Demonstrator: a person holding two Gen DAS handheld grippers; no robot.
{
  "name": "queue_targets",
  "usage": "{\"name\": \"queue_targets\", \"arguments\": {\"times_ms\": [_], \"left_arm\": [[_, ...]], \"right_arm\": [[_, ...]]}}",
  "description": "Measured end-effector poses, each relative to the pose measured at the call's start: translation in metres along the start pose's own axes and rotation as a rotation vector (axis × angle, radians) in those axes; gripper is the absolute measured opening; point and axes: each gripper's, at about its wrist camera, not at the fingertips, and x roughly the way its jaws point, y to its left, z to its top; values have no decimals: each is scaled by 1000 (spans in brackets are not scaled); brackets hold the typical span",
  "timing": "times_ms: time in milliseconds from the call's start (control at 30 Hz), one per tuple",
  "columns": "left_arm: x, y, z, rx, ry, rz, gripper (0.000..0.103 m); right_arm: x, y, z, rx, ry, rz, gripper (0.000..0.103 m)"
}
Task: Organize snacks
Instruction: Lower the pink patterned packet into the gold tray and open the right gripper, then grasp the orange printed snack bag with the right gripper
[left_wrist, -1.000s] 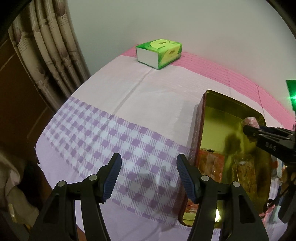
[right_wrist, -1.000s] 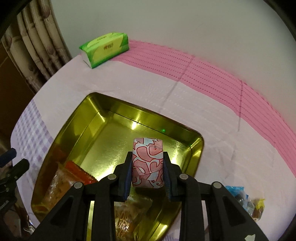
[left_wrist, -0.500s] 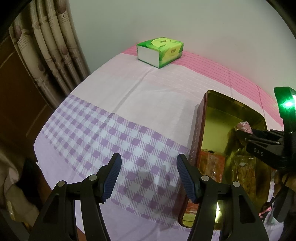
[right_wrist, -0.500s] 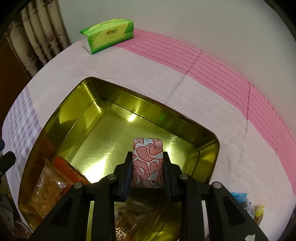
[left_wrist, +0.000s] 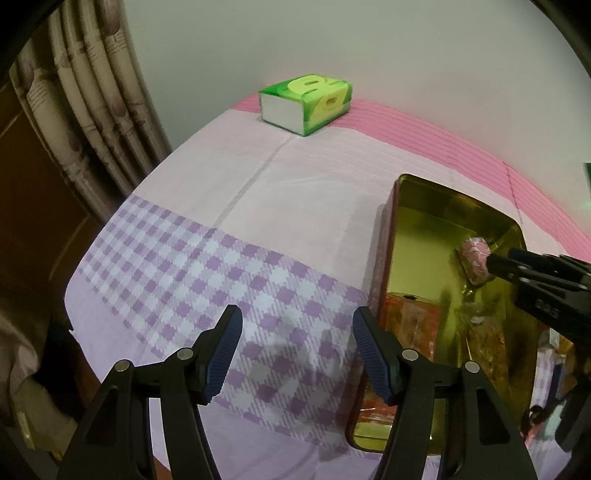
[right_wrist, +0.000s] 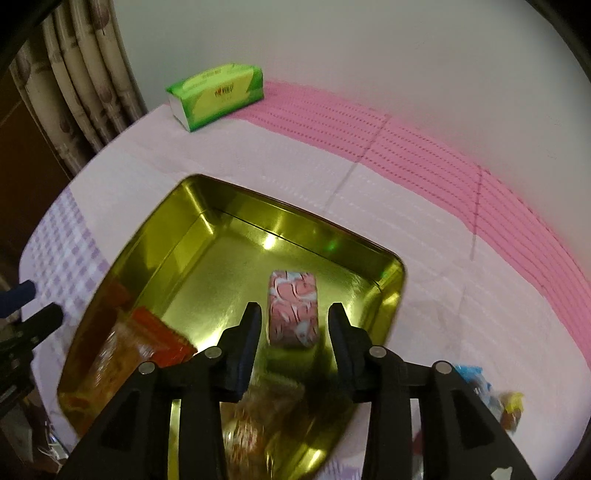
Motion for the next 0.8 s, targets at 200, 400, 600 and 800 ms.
{"name": "queue_targets", "arguments": {"times_ms": [200, 400, 600, 800], "left_arm": [[-1, -5, -1, 13, 1, -15, 64], [-2, -6, -2, 20, -2, -9, 64], [-2, -10, -4, 39, -5, 0, 64], [-3, -14, -5, 58, -14, 7, 64]], "right_arm": [[-44, -29, -36, 36, -32, -10, 37], [-75, -90, -73, 146, -29, -93, 37], [-82, -142, -97, 258, 11, -130, 40], [-62, -158, -110, 302, 72, -97, 42]]}}
